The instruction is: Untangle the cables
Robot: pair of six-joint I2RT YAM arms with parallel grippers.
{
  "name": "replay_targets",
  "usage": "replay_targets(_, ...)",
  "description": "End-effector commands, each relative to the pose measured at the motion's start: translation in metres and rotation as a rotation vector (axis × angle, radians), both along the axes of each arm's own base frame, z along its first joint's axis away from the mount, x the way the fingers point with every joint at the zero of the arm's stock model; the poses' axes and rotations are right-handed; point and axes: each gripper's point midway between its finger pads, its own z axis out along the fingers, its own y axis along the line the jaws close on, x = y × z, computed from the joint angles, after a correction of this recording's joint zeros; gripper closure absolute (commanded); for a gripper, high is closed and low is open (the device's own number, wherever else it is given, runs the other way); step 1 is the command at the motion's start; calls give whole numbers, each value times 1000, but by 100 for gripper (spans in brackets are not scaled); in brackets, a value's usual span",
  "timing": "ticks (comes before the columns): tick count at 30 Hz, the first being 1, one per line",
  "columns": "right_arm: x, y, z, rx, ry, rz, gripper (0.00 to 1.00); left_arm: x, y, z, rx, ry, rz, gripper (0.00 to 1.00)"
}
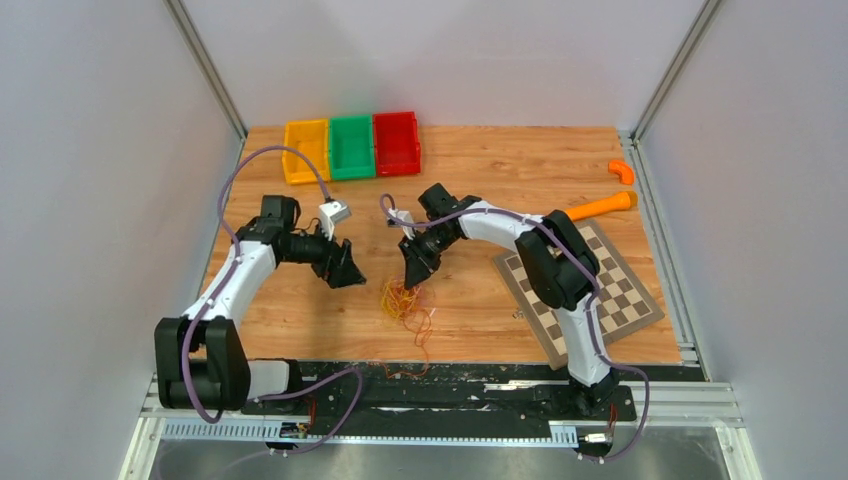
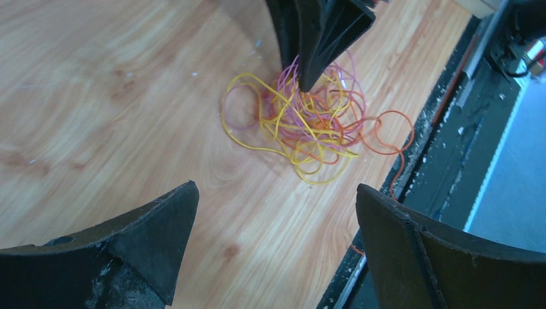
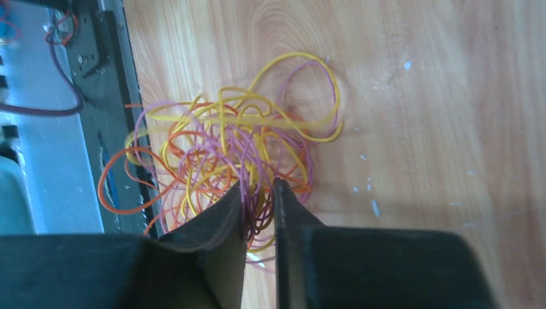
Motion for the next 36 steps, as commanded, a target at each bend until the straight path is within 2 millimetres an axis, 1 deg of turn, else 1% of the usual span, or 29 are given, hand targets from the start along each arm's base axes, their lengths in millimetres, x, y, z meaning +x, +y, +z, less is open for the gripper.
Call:
replay_targets(1,44,9,52,133,-147,-33,98,16,16,25,-62,-135,103,0)
replay_targets(2,50,10,70,167,-172,-36,100,21,19,29,-63,-167,113,0)
replay_targets(4,58,11,107,248,-196,-39,100,25,20,39,-71,-242,110,0)
replay_targets(5,58,12,123,285,-201,-29,100,22,16,47,-100,-269,102,0)
replay_targets(6,57,13,136,313,-211,-19,100,26,12,60,-123,-323,101,0)
replay_targets(7,54,14,145,334,-215,-10,100,26,9,63,-140,-339,96,0)
replay_targets(8,52,15,154,349,-213,-5,100,29,1,73,-155,-385,79,0)
replay_targets(9,50,16,160,361,-209,-4,100,30,-1,75,-154,-401,73,0)
replay_targets(10,49,16,164,367,-204,-7,100,29,-12,79,-161,-423,41,0)
replay_targets(11,48,16,169,374,-199,-8,100,30,-17,81,-163,-428,32,0)
replay_targets(13,45,16,180,396,-195,-3,100,39,-28,86,-175,-467,33,0)
replay_targets(16,39,17,200,431,-200,9,100,53,-41,79,-190,-425,75,0)
replay_targets(17,38,17,206,442,-208,12,100,60,-44,84,-202,-445,79,0)
replay_targets(19,38,15,220,457,-226,5,100,65,-54,84,-219,-406,86,1)
replay_targets(20,40,14,227,459,-242,-6,100,67,-58,85,-223,-389,74,12)
replay_targets(21,45,10,233,459,-261,-24,99,61,-59,80,-214,-340,67,20)
replay_targets(22,49,6,237,454,-284,-46,98,61,-59,84,-207,-353,41,40)
replay_targets(23,58,-2,241,445,-308,-80,98,53,-55,77,-180,-331,20,51)
replay_targets(24,64,-8,243,434,-329,-108,97,46,-54,82,-192,-336,-8,72)
replay_targets(25,76,-19,244,416,-353,-153,97,42,-45,80,-188,-318,5,83)
replay_targets(26,84,-30,246,406,-372,-189,97,35,-40,83,-200,-324,11,97)
replay_targets(27,91,-39,249,400,-388,-219,97,34,-29,89,-203,-345,51,99)
replay_targets(28,97,-48,252,394,-401,-250,98,30,-23,82,-199,-331,74,100)
replay_targets(29,104,-57,257,389,-418,-280,99,30,-11,83,-184,-351,105,100)
replay_targets(30,110,-65,261,385,-437,-308,100,29,-3,77,-169,-347,124,100)
replay_targets(31,115,-72,266,385,-454,-330,100,27,10,71,-135,-347,145,100)
replay_targets(34,134,-96,283,378,-519,-408,100,21,33,54,-65,-319,178,100)
replay_targets(35,140,-105,288,375,-540,-433,100,18,46,46,-36,-301,203,100)
replay_targets(36,147,-116,293,370,-557,-464,100,13,52,40,-24,-268,216,100)
